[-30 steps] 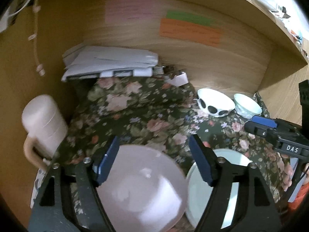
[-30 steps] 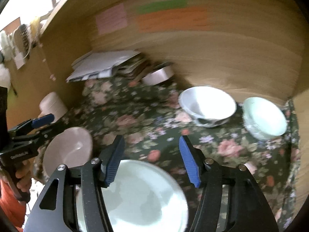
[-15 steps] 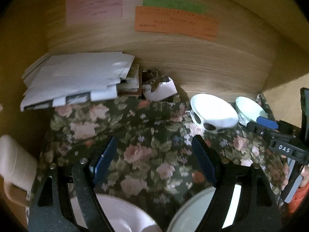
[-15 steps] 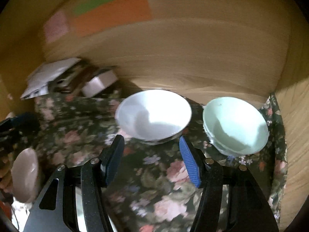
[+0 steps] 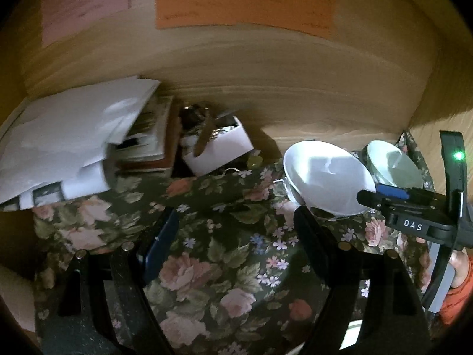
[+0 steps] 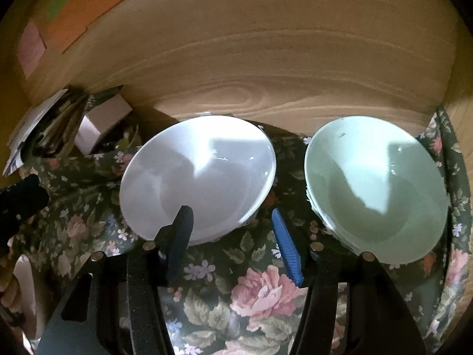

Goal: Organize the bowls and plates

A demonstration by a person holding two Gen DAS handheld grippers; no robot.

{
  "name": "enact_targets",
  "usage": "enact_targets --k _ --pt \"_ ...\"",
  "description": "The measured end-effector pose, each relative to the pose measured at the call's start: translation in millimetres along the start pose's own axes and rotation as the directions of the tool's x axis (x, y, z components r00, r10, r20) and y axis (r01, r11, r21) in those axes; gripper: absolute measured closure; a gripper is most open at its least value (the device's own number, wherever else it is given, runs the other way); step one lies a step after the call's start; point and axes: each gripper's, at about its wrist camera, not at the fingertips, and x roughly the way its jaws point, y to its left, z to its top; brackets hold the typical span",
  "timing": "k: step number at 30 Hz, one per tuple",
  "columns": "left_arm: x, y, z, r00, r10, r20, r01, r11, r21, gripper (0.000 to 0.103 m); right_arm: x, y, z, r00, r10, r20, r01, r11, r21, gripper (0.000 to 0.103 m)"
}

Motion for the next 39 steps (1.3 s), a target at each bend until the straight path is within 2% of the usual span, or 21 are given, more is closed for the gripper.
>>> enact_targets --k 4,6,7,9,13,17,20,23,25,27,28,32,37,39 --pt "7.0 -5.7 0.7 1.0 0.002 -0.001 -0.002 1.0 0.027 0.023 23.4 -6.4 0.6 0.995 0.061 -0.079 -0.058 0.997 0.046 0.051" --pt "11.1 -6.9 -0.5 1.0 0.003 -0.009 -0.003 0.999 0.035 0.023 34.9 -7.1 0.3 0.992 0.071 -0.1 -0.065 0.996 0.06 0.056" --pt "13.0 -7.8 -1.5 1.0 0.003 -0.012 -0.002 0.999 0.036 0.023 35.1 -3.0 0.8 0.995 0.046 -0.087 -0.043 0.999 0.03 0.062" --pt "16.6 -7.5 -3.5 1.0 -0.003 -0.024 0.003 1.0 0.031 0.023 33.8 2.4 0.9 0.997 0.016 -0.076 -0.016 1.0 0.001 0.066" --pt "24.4 -9.0 -5.9 0.999 -0.01 -0.044 0.012 1.0 0.027 0.023 31.1 7.3 -3.1 0.995 0.031 -0.095 -0.036 0.998 -0.048 0.084" --pt "30.7 -10.0 -8.7 0.998 -0.013 -0.068 0.015 1.0 0.027 0.023 19.4 20.9 -17.6 0.99 0.06 -0.129 -0.076 0.989 -0.128 0.088" --pt "35.1 -12.3 -12.0 0.995 -0.032 -0.093 0.036 0.999 0.033 0.023 10.7 30.0 -29.6 0.985 0.072 -0.156 -0.098 0.981 -0.165 0.088" --pt "41.0 -16.3 -15.3 0.991 -0.024 -0.132 0.031 0.998 0.052 0.023 4.3 30.3 -37.9 0.979 0.087 -0.184 -0.114 0.983 -0.144 0.085" --pt "45.0 -19.8 -17.1 0.987 -0.022 -0.161 0.033 0.997 0.068 0.023 -1.8 27.6 -42.3 0.977 0.099 -0.187 -0.125 0.983 -0.132 0.07" --pt "48.7 -26.1 -18.4 0.98 -0.027 -0.195 0.047 0.994 0.098 0.023 -14.0 25.2 -48.3 0.984 0.089 -0.152 -0.108 0.987 -0.122 0.056" --pt "50.8 -29.5 -19.0 0.979 -0.028 -0.204 0.051 0.992 0.112 0.023 -21.2 21.7 -50.3 0.988 0.091 -0.128 -0.106 0.989 -0.108 0.054" --pt "55.9 -43.1 -23.6 0.974 -0.014 -0.225 0.052 0.985 0.162 0.026 -30.7 12.2 -52.5 0.986 0.119 -0.119 -0.128 0.989 -0.072 0.054" --pt "65.4 -52.6 -25.4 0.966 -0.002 -0.26 0.051 0.982 0.181 0.041 -25.7 14.4 -57.3 0.98 0.142 -0.141 -0.152 0.986 -0.064 0.054" --pt "68.8 -53.9 -25.2 0.962 -0.007 -0.274 0.057 0.983 0.174 0.05 -19.3 19.8 -56.6 0.979 0.147 -0.142 -0.156 0.986 -0.057 0.058"
